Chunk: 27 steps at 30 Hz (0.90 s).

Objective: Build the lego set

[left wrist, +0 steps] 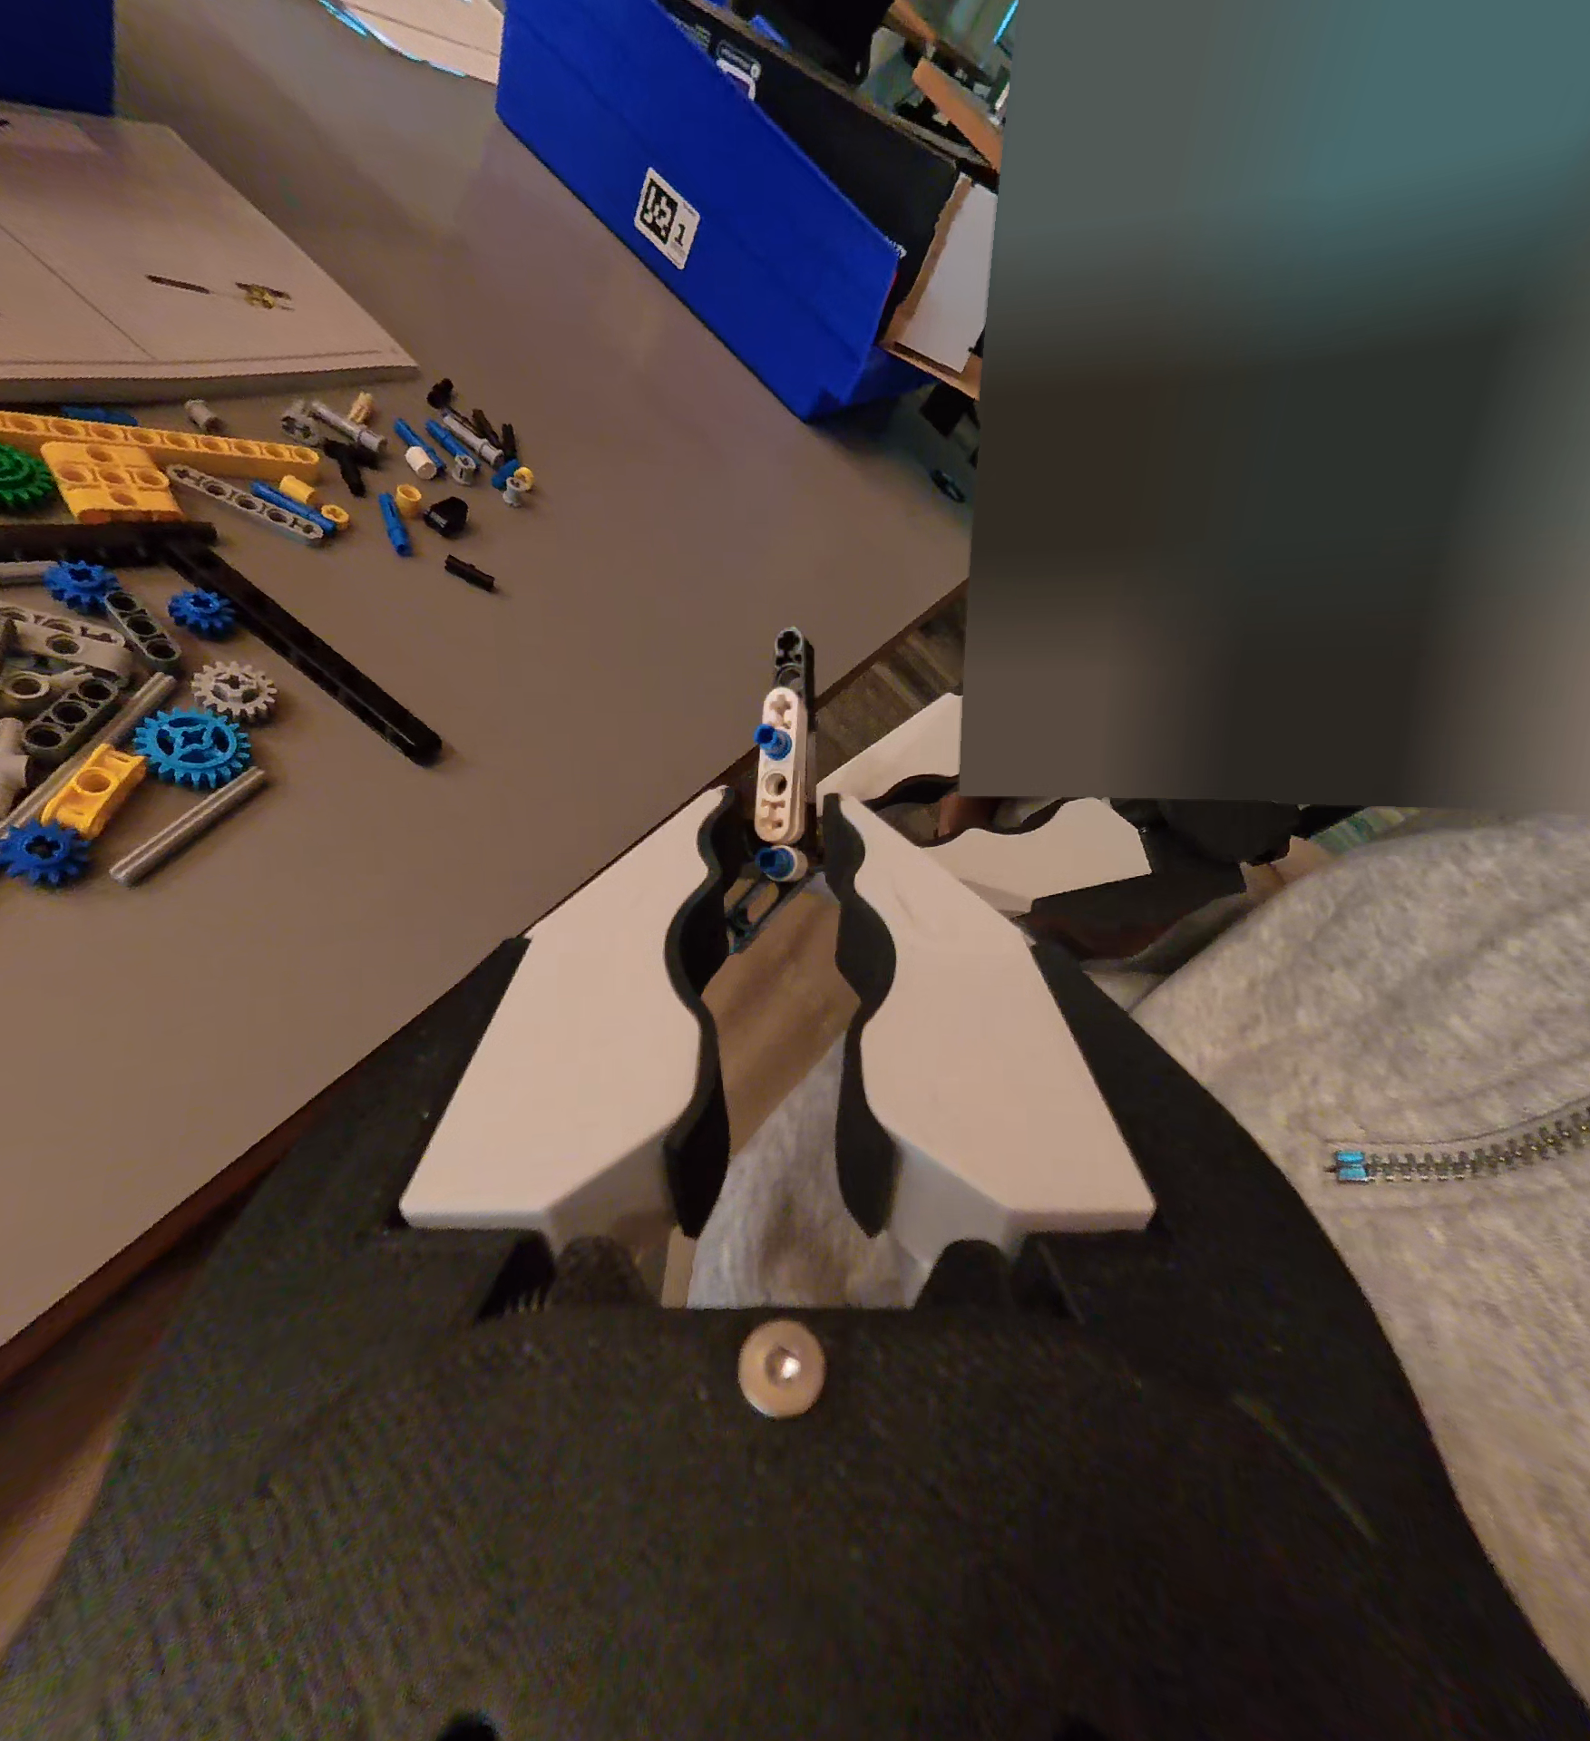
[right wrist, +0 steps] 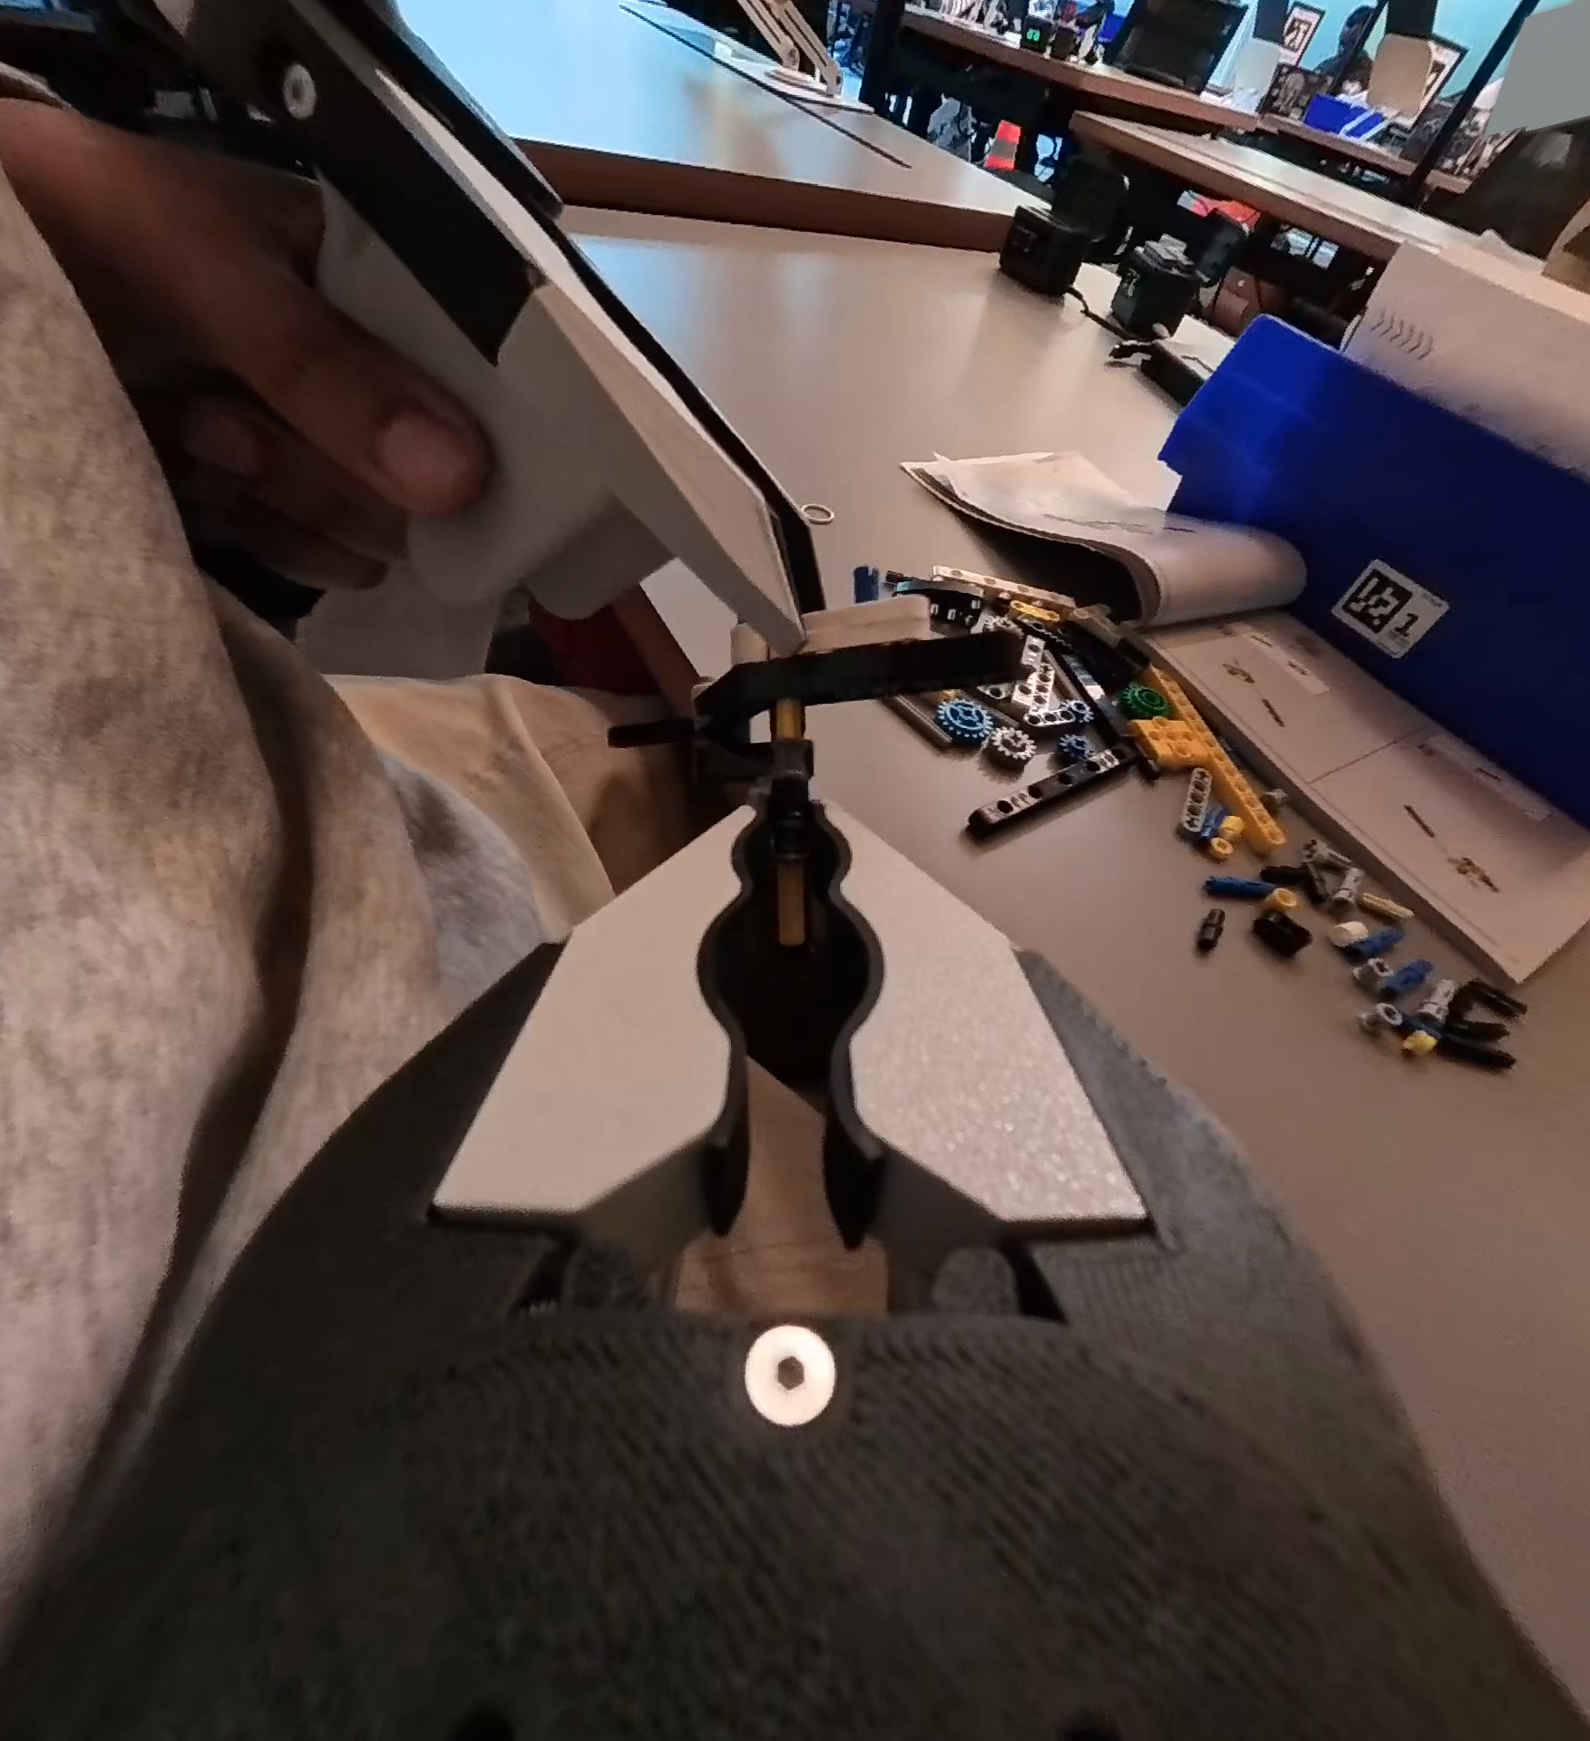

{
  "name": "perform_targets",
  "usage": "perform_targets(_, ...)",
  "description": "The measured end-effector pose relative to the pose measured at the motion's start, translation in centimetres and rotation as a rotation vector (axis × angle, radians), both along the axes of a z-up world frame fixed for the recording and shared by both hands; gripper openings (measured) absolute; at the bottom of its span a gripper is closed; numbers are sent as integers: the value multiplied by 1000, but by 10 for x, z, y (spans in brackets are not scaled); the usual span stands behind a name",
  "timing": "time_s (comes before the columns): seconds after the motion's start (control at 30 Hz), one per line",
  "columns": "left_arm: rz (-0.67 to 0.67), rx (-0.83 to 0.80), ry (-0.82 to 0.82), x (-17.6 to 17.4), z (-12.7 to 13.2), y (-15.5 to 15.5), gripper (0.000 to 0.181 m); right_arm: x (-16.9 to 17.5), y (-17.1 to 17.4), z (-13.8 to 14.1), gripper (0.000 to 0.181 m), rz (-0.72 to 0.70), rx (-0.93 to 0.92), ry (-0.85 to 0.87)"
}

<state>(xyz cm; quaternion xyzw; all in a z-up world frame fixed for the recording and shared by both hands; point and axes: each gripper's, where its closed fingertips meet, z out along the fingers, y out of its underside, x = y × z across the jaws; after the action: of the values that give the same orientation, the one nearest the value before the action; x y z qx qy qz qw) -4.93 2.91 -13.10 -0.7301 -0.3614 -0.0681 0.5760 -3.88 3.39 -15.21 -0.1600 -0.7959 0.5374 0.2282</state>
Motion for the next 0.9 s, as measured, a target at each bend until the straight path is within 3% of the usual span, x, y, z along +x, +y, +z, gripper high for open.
perform_targets(0.4, -24, -128, 117, 2, -6, 4, 19, 0, 2, -1, 5, -2, -13, -21)
perform_targets(0.9, -21, -158, 145, 2, -7, 5, 11, 1, 0, -2, 5, -1, -7, -33)
